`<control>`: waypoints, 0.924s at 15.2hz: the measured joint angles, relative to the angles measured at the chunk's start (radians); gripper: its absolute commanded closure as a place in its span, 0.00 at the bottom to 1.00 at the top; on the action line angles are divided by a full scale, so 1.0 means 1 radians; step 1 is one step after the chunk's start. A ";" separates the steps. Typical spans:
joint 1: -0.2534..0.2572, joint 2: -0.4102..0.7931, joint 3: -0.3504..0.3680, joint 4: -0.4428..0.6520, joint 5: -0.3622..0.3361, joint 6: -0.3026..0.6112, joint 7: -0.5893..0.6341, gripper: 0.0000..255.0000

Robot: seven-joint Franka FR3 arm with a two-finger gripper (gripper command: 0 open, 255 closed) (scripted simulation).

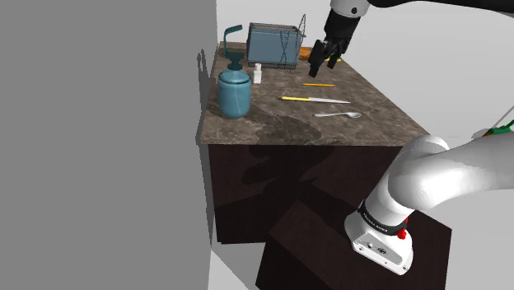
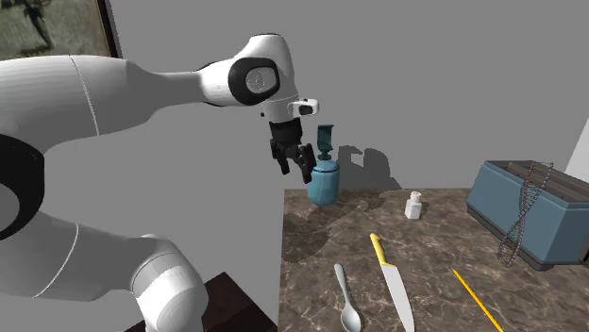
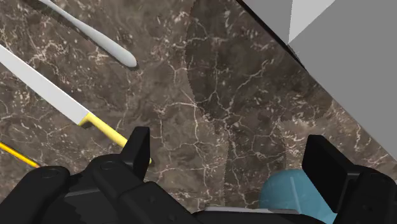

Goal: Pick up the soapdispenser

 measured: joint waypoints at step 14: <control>0.192 0.410 -0.182 0.344 0.129 0.131 -0.535 0.00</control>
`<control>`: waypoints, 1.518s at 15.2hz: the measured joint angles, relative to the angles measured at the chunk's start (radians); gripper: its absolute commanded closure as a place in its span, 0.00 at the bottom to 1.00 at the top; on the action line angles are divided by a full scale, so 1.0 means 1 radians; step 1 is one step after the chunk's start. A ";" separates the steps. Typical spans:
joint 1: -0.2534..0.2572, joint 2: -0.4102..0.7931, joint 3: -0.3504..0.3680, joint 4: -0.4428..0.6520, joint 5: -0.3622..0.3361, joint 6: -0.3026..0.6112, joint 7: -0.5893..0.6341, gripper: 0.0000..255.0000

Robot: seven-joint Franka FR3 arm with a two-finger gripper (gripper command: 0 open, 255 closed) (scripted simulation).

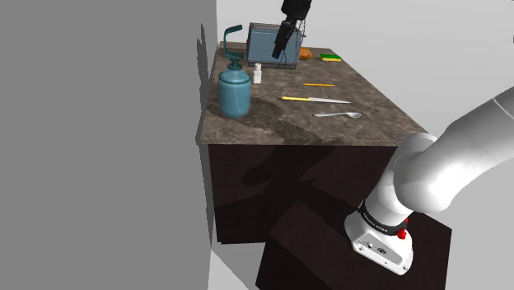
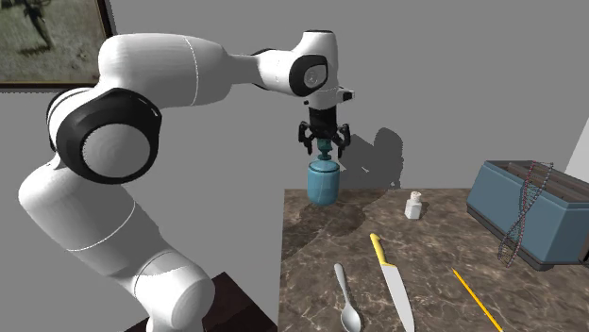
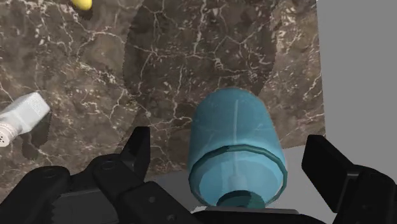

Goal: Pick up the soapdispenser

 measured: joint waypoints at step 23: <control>0.090 0.298 -0.050 0.242 0.199 0.034 -0.406 1.00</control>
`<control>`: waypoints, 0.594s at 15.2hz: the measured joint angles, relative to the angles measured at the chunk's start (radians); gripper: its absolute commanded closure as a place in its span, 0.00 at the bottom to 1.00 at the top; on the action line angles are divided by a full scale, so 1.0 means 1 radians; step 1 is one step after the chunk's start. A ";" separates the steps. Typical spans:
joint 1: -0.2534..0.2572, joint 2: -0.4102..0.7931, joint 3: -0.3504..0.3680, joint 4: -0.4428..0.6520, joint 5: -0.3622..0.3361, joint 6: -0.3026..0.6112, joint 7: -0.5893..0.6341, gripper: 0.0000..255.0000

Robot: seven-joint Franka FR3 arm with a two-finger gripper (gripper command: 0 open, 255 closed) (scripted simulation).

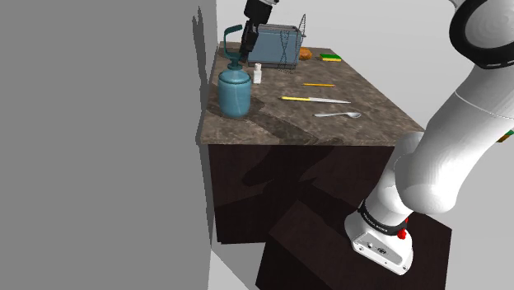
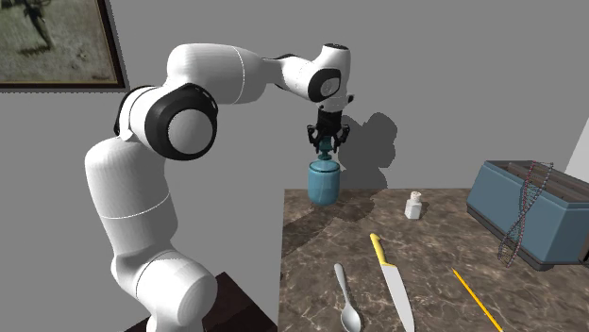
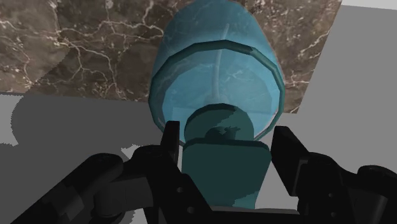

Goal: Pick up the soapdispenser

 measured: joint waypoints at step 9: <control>0.000 0.008 0.000 0.061 -0.001 -0.054 0.011 1.00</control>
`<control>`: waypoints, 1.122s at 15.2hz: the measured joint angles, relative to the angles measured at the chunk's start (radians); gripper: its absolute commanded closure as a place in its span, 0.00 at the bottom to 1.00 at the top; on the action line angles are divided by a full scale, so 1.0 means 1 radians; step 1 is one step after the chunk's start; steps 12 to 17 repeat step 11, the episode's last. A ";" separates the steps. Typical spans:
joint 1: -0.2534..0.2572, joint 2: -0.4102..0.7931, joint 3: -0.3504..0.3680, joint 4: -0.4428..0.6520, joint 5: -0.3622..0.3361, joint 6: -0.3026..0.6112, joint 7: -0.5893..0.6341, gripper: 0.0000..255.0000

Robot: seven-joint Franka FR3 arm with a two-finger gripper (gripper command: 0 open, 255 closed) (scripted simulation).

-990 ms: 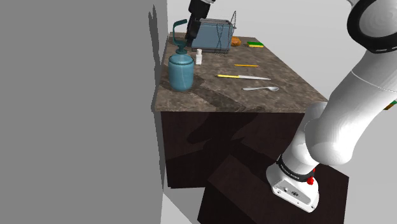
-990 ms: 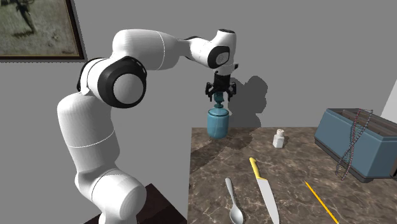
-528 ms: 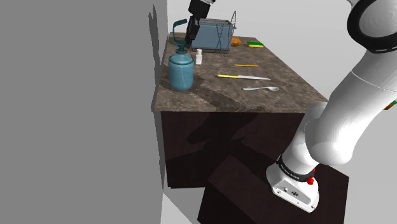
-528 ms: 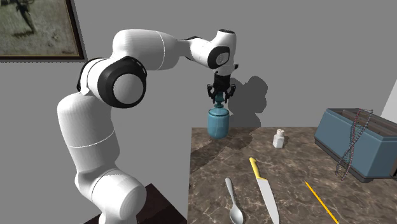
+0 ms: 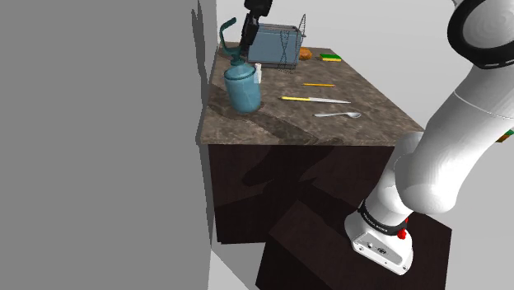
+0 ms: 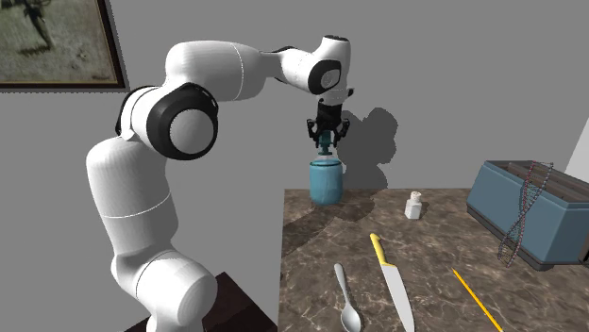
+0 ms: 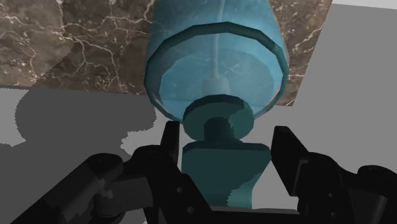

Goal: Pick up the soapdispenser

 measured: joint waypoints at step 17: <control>-0.006 0.048 -0.008 0.200 0.009 -0.154 0.018 1.00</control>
